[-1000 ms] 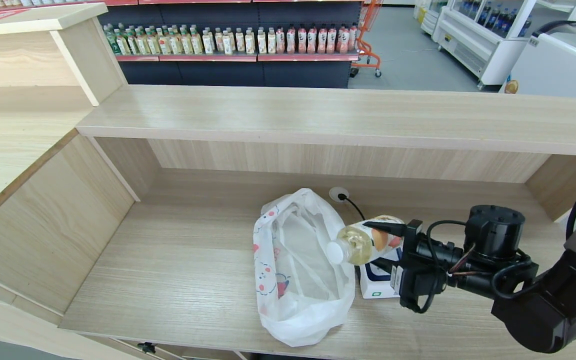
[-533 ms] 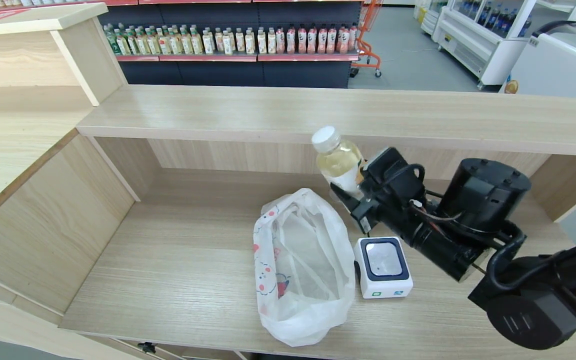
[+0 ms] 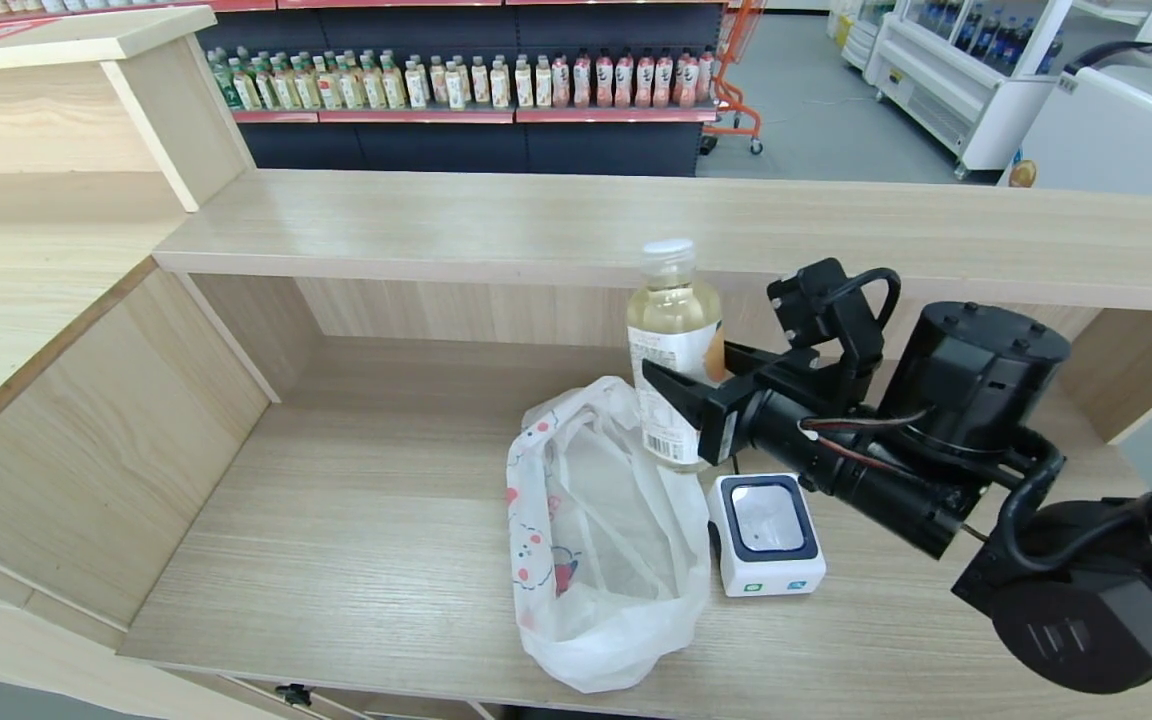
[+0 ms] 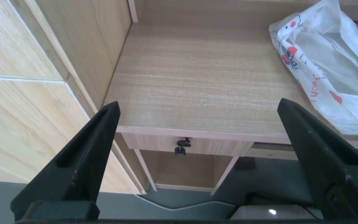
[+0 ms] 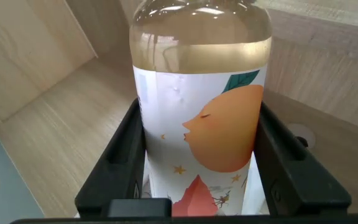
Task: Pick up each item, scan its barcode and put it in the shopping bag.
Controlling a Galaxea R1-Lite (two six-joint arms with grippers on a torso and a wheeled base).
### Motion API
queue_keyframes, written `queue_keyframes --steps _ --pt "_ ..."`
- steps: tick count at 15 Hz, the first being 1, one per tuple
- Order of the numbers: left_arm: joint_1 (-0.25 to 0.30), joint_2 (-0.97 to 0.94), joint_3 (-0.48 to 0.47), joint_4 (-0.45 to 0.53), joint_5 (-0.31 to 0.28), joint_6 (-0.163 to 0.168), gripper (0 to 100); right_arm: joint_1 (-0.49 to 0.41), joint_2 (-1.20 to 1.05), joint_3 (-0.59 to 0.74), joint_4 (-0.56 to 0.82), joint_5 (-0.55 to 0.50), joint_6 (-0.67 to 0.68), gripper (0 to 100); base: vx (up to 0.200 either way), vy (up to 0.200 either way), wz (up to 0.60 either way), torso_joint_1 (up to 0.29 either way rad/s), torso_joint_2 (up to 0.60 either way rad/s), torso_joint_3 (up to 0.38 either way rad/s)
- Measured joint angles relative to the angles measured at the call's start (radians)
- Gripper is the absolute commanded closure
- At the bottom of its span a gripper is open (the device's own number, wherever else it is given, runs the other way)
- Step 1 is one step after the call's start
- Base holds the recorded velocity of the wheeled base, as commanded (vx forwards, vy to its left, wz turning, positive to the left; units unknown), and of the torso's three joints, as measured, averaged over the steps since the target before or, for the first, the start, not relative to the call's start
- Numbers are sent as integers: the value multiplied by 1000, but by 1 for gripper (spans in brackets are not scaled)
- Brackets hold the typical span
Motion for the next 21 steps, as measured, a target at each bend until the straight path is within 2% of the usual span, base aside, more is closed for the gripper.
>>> queue_keyframes --steps 6,8,11,13,18,21 --pt "0 0 0 0 0 1 0 19 81 15 -133 30 -16 100 0 0 0 0 0 0" --pt "0 0 0 0 0 0 0 26 99 21 -133 30 -17 100 0 0 0 0 0 0" --pt "0 0 0 0 0 0 0 37 108 30 -133 29 -18 100 0 200 0 -6 1 2" --pt "1 0 0 0 0 0 0 42 110 43 -143 21 -18 100 0 0 0 0 0 0" --pt "0 0 0 0 0 0 0 47 117 138 -207 0 -11 100 0 0 0 0 0 0" --pt "0 0 0 0 0 0 0 47 158 281 -381 -8 -8 100 0 0 0 0 0 0"
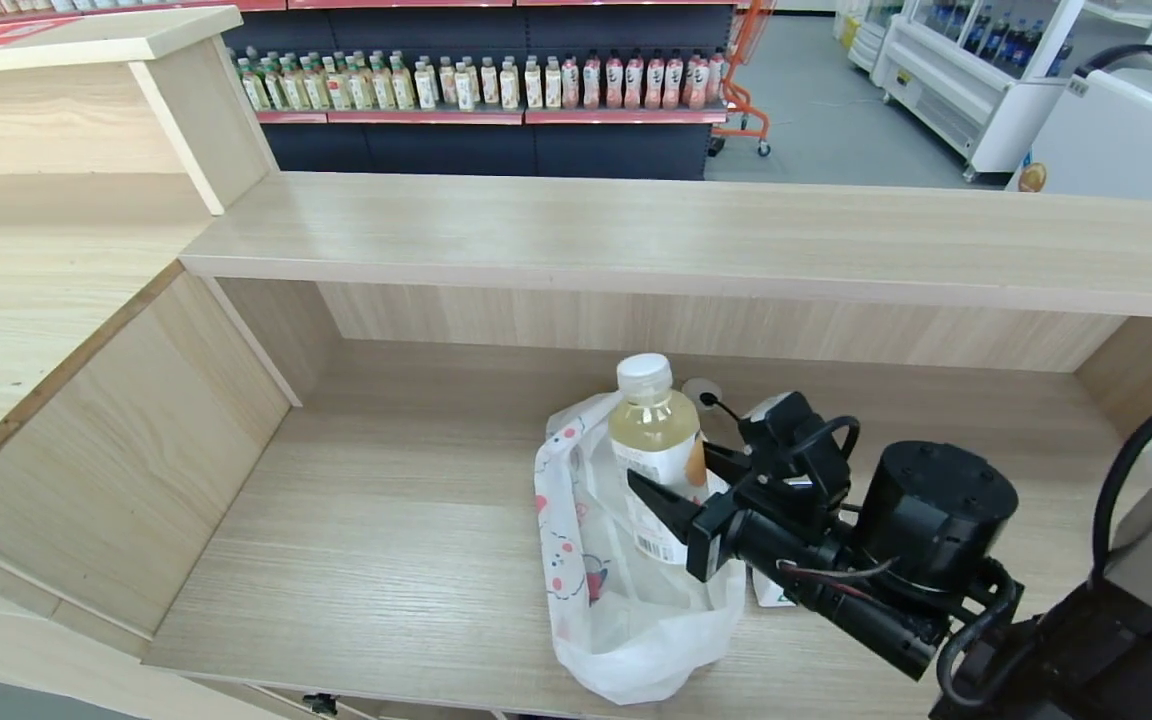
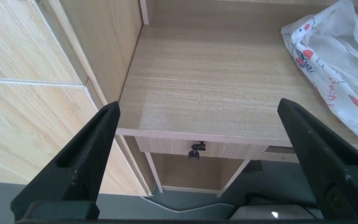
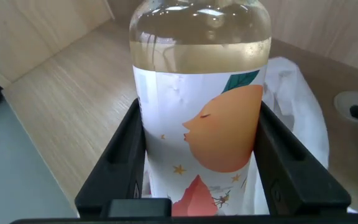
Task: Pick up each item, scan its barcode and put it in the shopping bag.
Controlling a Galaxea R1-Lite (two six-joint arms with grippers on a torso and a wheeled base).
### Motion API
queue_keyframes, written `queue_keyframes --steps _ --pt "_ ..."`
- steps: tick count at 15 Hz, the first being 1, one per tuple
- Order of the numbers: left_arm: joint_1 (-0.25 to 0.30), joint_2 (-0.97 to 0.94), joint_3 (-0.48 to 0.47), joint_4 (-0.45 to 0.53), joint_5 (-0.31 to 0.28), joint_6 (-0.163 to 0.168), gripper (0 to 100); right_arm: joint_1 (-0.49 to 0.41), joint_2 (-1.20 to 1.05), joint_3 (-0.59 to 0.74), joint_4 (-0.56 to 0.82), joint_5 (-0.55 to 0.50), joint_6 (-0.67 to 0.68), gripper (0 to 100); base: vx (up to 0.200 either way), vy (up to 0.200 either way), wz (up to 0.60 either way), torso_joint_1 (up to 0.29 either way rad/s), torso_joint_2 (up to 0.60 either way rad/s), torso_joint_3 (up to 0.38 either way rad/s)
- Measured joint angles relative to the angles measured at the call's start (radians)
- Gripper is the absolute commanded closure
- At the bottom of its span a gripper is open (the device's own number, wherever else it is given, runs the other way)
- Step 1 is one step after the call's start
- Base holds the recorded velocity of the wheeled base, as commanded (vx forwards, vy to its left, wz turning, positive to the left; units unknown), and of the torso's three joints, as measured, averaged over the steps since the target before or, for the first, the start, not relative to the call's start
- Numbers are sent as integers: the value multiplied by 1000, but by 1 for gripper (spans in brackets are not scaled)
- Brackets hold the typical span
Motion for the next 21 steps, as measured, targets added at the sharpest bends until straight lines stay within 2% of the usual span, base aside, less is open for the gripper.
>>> queue_keyframes --steps 3,9,21 --pt "0 0 0 0 0 0 0 4 43 71 -37 -18 46 100 0 0 0 0 0 0" --pt "1 0 0 0 0 0 0 5 81 101 -39 -23 69 100 0 0 0 0 0 0" --pt "0 0 0 0 0 0 0 -40 167 83 -39 -22 86 100 0 0 0 0 0 0"
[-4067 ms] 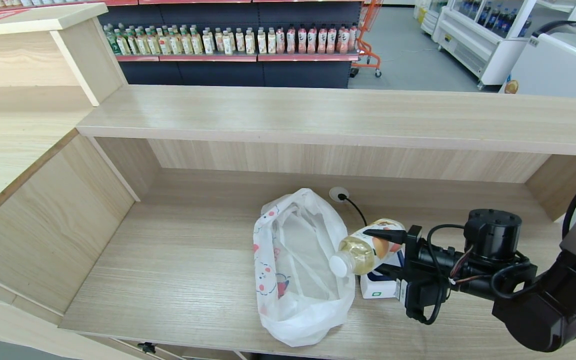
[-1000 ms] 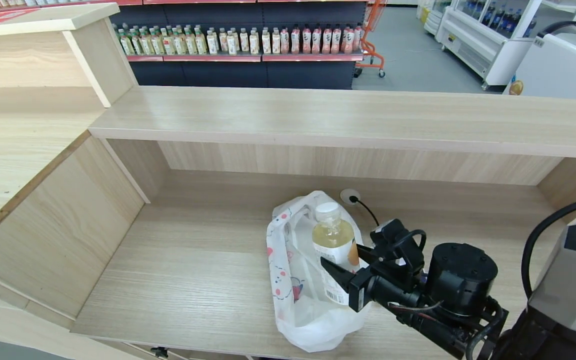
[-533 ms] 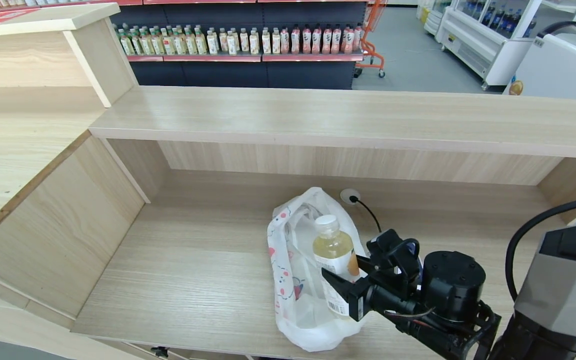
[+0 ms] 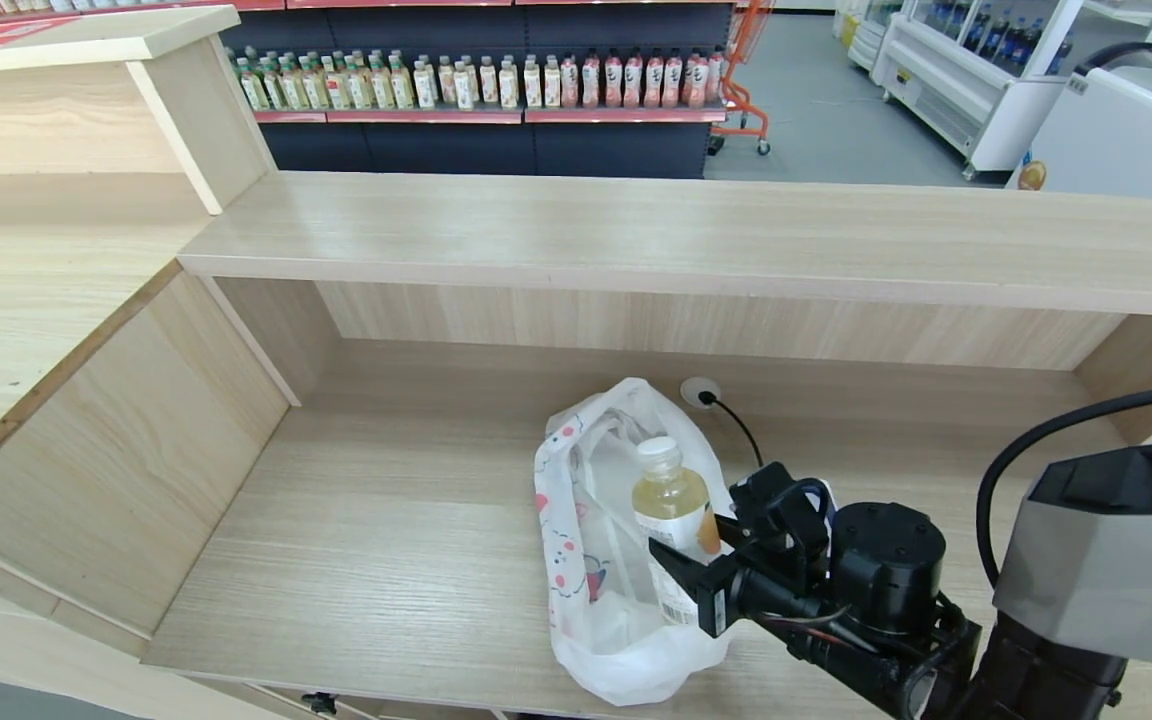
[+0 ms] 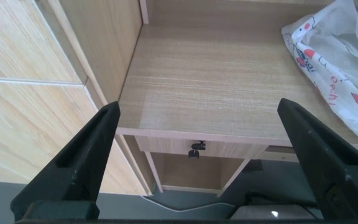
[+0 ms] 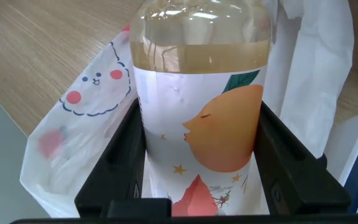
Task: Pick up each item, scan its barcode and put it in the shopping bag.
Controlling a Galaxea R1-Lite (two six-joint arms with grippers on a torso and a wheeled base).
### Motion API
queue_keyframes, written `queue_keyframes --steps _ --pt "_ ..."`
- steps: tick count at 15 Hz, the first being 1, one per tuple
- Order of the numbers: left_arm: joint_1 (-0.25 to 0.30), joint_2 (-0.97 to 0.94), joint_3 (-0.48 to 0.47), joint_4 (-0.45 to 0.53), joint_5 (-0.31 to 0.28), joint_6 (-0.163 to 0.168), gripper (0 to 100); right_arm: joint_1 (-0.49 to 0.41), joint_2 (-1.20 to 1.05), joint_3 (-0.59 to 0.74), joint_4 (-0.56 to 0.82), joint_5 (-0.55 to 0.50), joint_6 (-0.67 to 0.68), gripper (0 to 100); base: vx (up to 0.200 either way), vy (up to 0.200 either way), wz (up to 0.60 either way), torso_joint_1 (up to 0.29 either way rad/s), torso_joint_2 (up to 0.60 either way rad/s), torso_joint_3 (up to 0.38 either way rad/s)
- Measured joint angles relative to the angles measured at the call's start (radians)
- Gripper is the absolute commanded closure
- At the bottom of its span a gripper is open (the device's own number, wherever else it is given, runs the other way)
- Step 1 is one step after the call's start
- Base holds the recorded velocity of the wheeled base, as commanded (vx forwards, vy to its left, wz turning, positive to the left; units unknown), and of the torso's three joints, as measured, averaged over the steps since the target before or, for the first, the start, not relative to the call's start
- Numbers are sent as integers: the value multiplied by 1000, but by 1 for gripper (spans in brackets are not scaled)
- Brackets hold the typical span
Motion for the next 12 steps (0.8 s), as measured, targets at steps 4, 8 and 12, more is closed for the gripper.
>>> queue_keyframes --steps 4,8,12 --pt "1 0 0 0 0 0 0 -6 22 -12 0 2 -1 0 0 0 0 0 0 0" --pt "0 0 0 0 0 0 0 -6 41 -31 -4 1 -4 0 0 0 0 0 0 0" --pt "0 0 0 0 0 0 0 -6 36 -62 -1 3 -5 0 0 0 0 0 0 0"
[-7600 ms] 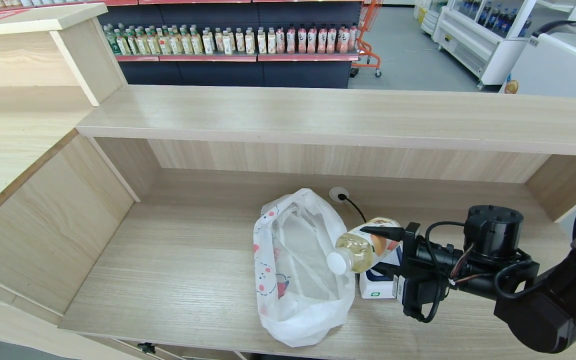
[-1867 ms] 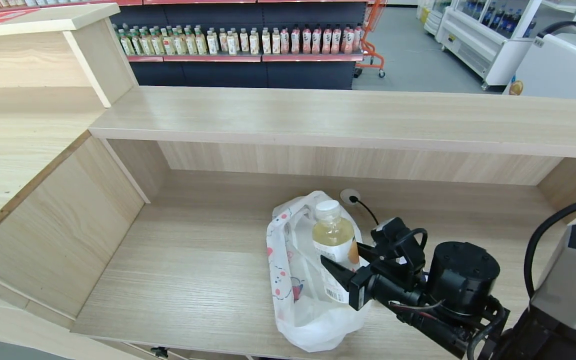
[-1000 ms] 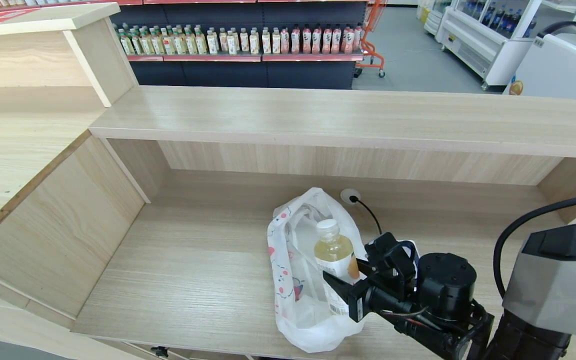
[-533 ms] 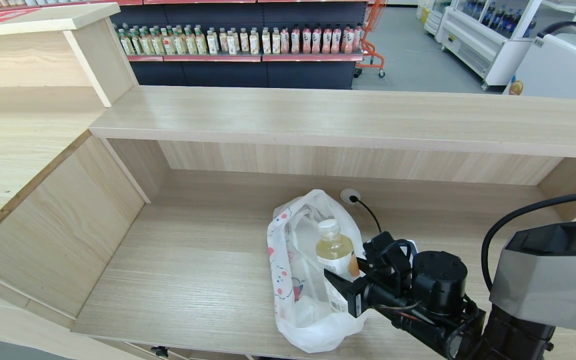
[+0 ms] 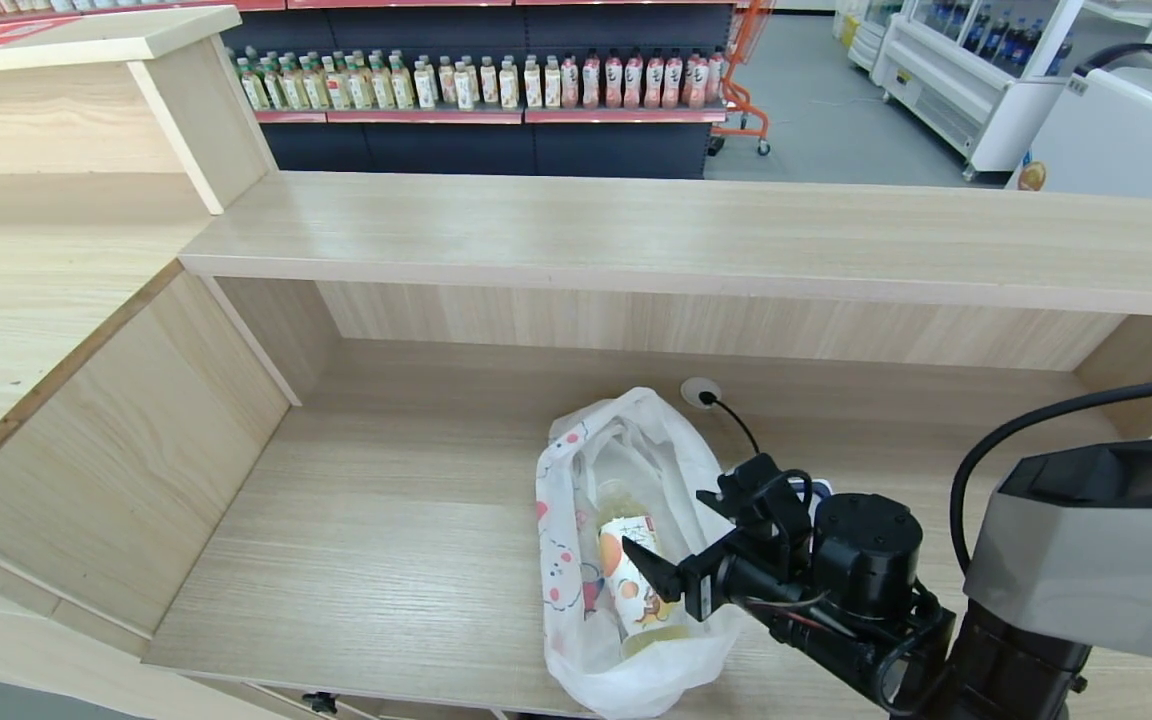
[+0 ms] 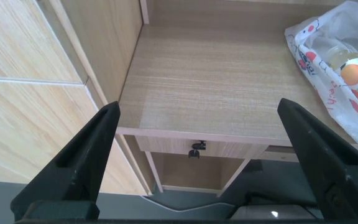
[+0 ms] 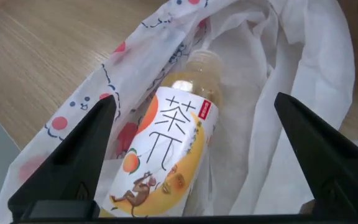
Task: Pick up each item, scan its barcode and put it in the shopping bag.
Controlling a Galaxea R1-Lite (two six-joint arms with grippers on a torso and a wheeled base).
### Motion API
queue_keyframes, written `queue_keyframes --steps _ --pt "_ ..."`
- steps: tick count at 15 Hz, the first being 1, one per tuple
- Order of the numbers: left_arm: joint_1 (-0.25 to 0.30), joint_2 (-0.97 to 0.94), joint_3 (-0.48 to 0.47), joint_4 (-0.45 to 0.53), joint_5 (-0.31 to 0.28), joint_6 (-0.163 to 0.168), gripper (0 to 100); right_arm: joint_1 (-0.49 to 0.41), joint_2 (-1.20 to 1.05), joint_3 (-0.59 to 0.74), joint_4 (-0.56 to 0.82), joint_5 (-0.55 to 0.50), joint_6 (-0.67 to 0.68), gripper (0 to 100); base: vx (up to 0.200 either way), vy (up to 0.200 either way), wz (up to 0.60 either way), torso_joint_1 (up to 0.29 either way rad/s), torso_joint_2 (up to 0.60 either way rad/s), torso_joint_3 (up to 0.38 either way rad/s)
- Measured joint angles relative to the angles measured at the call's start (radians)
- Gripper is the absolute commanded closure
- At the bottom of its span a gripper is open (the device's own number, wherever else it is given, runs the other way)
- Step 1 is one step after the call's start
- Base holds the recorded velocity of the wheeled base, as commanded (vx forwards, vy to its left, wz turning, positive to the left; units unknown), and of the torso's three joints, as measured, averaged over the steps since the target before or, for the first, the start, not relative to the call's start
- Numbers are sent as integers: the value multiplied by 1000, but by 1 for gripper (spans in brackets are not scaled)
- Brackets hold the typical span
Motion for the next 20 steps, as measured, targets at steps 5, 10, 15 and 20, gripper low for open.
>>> queue_keyframes --steps 5,10,15,20 --pt "0 0 0 0 0 -1 0 -49 -131 -36 39 3 -133 0 0 0 0 0 0 0" --pt "0 0 0 0 0 -1 0 -281 -517 -57 642 -30 -186 0 0 0 0 0 0 0" --pt "-1 0 0 0 0 -3 0 -603 -925 -25 1215 -14 -143 0 -160 -160 0 6 5 1" --pt "-1 0 0 0 1 0 0 -683 -1020 21 1231 20 -137 0 -160 -200 0 -5 4 4"
